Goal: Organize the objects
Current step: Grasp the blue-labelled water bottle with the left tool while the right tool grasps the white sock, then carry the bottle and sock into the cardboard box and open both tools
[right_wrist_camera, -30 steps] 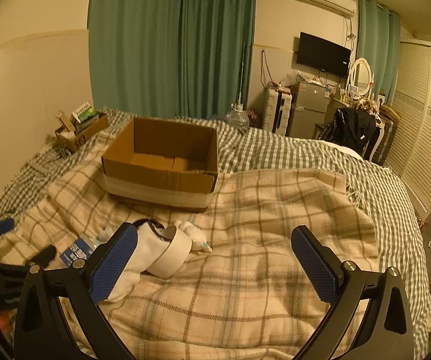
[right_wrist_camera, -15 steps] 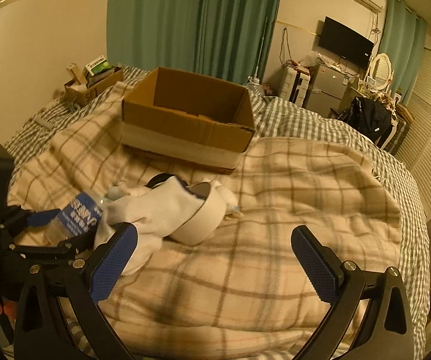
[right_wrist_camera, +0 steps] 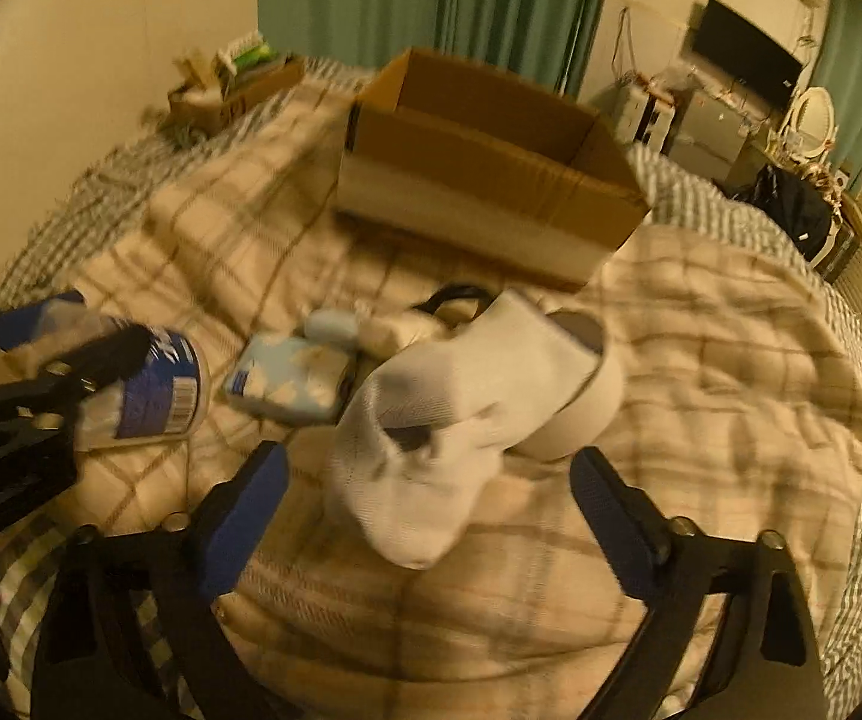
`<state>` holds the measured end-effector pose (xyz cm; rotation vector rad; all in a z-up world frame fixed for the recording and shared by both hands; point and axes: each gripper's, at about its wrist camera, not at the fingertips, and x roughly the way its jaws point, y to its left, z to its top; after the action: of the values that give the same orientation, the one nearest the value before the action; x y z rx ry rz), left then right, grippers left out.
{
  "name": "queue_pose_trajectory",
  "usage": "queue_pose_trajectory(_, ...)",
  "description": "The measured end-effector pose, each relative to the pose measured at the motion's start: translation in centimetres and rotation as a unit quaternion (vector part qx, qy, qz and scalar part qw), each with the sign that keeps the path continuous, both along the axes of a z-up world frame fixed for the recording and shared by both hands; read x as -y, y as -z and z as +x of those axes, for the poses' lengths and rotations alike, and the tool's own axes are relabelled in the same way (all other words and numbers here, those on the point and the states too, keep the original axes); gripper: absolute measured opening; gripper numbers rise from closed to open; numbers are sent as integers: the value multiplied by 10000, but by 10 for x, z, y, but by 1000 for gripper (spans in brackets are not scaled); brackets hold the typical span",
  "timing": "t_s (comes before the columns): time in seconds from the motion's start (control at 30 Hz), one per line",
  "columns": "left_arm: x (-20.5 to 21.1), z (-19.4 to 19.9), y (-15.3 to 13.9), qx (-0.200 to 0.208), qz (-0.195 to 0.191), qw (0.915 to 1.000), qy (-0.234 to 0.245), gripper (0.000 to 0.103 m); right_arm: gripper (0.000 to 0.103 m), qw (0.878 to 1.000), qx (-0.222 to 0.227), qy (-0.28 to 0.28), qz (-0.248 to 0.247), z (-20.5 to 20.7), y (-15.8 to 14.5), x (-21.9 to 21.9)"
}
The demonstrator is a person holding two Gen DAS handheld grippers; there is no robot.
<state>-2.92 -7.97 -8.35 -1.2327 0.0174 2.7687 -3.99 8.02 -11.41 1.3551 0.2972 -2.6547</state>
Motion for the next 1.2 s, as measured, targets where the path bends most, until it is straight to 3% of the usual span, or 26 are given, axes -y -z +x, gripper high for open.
queue_pose_trajectory(0.07,2,2,-1,-9,77,10000,-6,62,63,9998,187,-18,16,-4,6,1)
queue_pose_trajectory(0.27,4,-1,-7,27,285,9996,-55,62,44,9996,177,-234,-55,-2,-8,-2)
queue_pose_trajectory(0.37,2,-8,-18,-34,354,9994,7,61,41,9991,-34,-362,-213,-2,-31,-5)
queue_pose_trajectory(0.5,-9,-33,-50,-321,170,9991,202,60,40,9966,-540,-480,-387,-11,-74,-16)
queue_pose_trajectory(0.67,-32,-77,-94,-730,38,9956,584,59,40,9924,-1062,-542,-296,-51,-125,-33)
queue_pose_trajectory(0.83,-63,-137,-126,-1071,-49,9911,788,57,39,9900,-1322,-479,-142,-104,-152,-49)
queue_pose_trajectory(0.93,-80,-171,-131,-1118,10,9900,859,45,39,9899,-1326,-478,-166,-137,-153,-56)
queue_pose_trajectory(0.97,-85,-183,-130,-1131,5,9895,902,14,39,9903,-1282,-503,-192,-150,-149,-58)
queue_pose_trajectory(1.07,-97,-216,-116,-973,125,9903,983,11,39,9920,-1101,-548,-272,-178,-130,-62)
queue_pose_trajectory(1.2,-112,-256,-74,-598,-48,9936,953,11,39,9954,-638,-640,-320,-207,-82,-62)
